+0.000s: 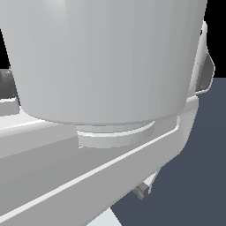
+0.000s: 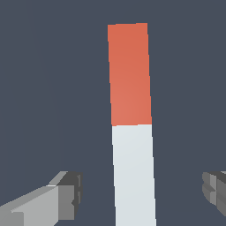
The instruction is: Insert the peg into the horizontal hole in a box.
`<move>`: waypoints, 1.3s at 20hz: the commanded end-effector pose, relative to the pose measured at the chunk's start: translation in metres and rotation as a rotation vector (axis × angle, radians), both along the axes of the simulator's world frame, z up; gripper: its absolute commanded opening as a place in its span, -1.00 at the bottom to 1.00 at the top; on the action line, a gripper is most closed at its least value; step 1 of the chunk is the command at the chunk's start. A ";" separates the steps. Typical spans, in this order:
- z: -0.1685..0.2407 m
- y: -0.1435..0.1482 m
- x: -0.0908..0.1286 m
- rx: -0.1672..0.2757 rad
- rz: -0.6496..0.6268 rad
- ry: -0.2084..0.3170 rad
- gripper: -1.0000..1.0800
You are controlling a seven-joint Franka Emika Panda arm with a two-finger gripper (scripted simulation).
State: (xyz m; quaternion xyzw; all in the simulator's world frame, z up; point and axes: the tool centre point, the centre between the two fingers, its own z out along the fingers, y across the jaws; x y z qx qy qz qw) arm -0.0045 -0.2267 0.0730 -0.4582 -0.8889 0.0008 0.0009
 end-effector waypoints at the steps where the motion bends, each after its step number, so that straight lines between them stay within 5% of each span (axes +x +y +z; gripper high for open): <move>1: -0.002 -0.006 0.003 0.000 0.022 -0.001 0.92; 26: -0.055 -0.012 0.008 0.001 0.043 -0.002 0.92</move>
